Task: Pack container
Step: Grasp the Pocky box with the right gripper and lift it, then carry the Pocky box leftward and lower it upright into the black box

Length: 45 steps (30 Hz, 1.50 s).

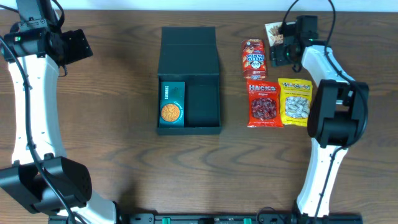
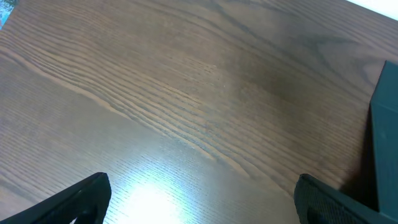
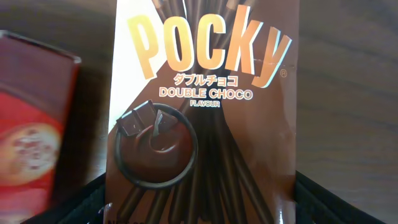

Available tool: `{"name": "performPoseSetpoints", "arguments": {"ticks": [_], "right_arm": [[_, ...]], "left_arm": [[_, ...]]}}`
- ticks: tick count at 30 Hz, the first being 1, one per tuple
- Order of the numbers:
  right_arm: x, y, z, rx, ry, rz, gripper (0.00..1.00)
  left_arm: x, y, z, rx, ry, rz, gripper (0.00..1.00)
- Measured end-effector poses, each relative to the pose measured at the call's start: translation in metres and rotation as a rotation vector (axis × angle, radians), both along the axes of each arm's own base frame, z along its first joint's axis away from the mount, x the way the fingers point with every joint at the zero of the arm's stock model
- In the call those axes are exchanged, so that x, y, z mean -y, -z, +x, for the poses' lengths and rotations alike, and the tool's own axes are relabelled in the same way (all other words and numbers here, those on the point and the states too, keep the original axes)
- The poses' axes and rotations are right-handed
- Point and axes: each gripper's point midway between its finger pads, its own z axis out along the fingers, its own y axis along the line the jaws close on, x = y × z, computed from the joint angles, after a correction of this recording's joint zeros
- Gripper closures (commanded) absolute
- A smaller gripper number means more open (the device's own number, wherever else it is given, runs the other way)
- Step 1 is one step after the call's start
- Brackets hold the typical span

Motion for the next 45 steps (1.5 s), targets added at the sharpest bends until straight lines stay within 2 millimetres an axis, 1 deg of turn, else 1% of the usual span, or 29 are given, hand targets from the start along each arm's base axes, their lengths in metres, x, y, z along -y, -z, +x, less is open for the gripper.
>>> {"name": "performPoseSetpoints", "arguments": {"ticks": [6, 8, 11, 13, 18, 20, 21, 23, 24, 25, 26, 28, 29, 31, 34, 36, 37, 38, 39, 40, 43, 44, 45], "right_arm": [[-0.012, -0.005, -0.011, -0.047, 0.022, 0.021, 0.26], [-0.015, -0.012, -0.016, -0.061, 0.035, 0.031, 0.28], [-0.016, -0.028, -0.021, -0.059, 0.042, 0.038, 0.30], [-0.016, -0.045, -0.023, -0.044, 0.045, 0.040, 0.30], [-0.018, -0.106, -0.031, 0.028, 0.044, 0.047, 0.32], [-0.024, -0.132, -0.038, 0.051, 0.032, 0.062, 0.32], [-0.030, -0.141, -0.043, 0.053, 0.024, 0.075, 0.33], [-0.045, -0.153, -0.054, 0.040, 0.005, 0.104, 0.34], [-0.054, -0.157, -0.060, 0.030, -0.007, 0.121, 0.36], [-0.062, -0.160, -0.066, 0.016, -0.018, 0.134, 0.36], [-0.074, -0.161, -0.075, -0.011, -0.033, 0.152, 0.36], [-0.093, -0.160, -0.088, -0.056, -0.055, 0.173, 0.35], [-0.108, -0.157, -0.098, -0.096, -0.069, 0.188, 0.34], [-0.124, -0.153, -0.110, -0.141, -0.088, 0.194, 0.32], [-0.151, -0.149, -0.128, -0.195, -0.133, 0.192, 0.32], [-0.173, -0.146, -0.142, -0.228, -0.177, 0.185, 0.32], [-0.183, -0.146, -0.148, -0.239, -0.196, 0.183, 0.32], [-0.200, -0.145, -0.158, -0.255, -0.234, 0.178, 0.32], [-0.208, -0.145, -0.163, -0.263, -0.255, 0.177, 0.32], [-0.221, -0.144, -0.171, -0.271, -0.287, 0.173, 0.33], [-0.246, -0.144, -0.187, -0.286, -0.348, 0.163, 0.34], [-0.257, -0.143, -0.195, -0.291, -0.369, 0.153, 0.33], [-0.264, -0.143, -0.199, -0.291, -0.368, 0.140, 0.31]], "left_arm": [[0.000, 0.000, 0.000, 0.000, 0.000, 0.000, 0.05], [0.000, 0.000, 0.000, 0.001, 0.000, 0.000, 0.05], [0.000, 0.000, 0.001, 0.003, 0.000, 0.001, 0.05], [0.000, -0.001, 0.001, 0.007, 0.000, 0.001, 0.05], [-0.001, -0.002, 0.004, 0.018, 0.000, 0.004, 0.05], [0.000, -0.003, 0.004, 0.021, 0.001, 0.002, 0.05], [-0.001, -0.003, 0.004, 0.022, 0.001, 0.003, 0.05], [-0.001, -0.003, 0.005, 0.024, 0.001, 0.003, 0.05], [-0.001, -0.003, 0.005, 0.024, 0.001, 0.003, 0.05], [-0.001, -0.003, 0.005, 0.024, 0.001, 0.003, 0.05], [-0.001, -0.003, 0.005, 0.024, 0.001, 0.003, 0.05], [-0.001, -0.003, 0.005, 0.024, 0.001, 0.003, 0.05], [-0.001, -0.003, 0.005, 0.024, 0.001, 0.003, 0.05], [-0.001, -0.003, 0.005, 0.023, 0.003, 0.004, 0.05], [-0.001, -0.003, 0.005, 0.022, 0.010, 0.008, 0.05], [-0.001, -0.003, 0.005, 0.021, 0.014, 0.011, 0.05], [-0.001, -0.003, 0.005, 0.019, 0.018, 0.013, 0.05], [-0.001, -0.003, 0.005, 0.018, 0.023, 0.016, 0.05], [-0.001, -0.003, 0.005, 0.017, 0.025, 0.017, 0.05], [-0.001, -0.003, 0.005, 0.016, 0.027, 0.018, 0.05], [-0.001, -0.003, 0.005, 0.015, 0.030, 0.020, 0.05], [-0.001, -0.003, 0.005, 0.015, 0.030, 0.020, 0.05], [-0.001, -0.003, 0.005, 0.015, 0.031, 0.021, 0.05]]}}
